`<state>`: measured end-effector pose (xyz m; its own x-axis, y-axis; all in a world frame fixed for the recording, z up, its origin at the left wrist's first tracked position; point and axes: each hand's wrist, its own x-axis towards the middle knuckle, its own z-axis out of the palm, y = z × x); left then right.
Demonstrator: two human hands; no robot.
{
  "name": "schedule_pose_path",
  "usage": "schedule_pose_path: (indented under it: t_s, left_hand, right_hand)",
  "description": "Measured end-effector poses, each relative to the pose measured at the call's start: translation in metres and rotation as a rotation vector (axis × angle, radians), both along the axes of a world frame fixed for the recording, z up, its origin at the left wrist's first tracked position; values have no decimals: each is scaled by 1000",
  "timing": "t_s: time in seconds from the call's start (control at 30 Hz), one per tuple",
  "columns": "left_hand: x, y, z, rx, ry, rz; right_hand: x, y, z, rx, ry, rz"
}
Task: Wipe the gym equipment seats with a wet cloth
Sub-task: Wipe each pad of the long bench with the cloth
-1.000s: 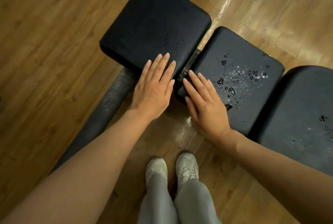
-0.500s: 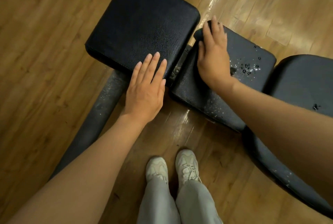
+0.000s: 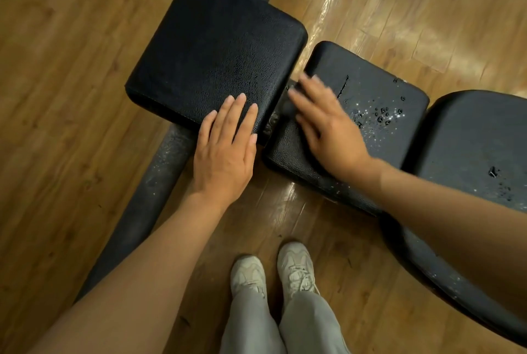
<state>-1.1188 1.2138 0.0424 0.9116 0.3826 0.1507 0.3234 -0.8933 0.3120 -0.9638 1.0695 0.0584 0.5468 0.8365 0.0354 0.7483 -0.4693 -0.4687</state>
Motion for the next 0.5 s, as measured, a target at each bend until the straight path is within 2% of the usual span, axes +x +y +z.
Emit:
schedule_pose_path:
  t_s: [0.13, 0.2, 0.37, 0.5]
  left_hand:
    - [3, 1, 2, 15, 4, 5]
    - [7, 2, 5, 24, -5, 8]
    - [26, 10, 15, 29, 18, 47]
    - [44, 18, 14, 4, 66, -3]
  right_hand:
    - [57, 29, 6, 18, 75, -372]
    - [61, 36, 5, 11, 73, -458]
    - [4, 31, 3, -15, 46, -445]
    - [-64, 7, 6, -49, 45, -354]
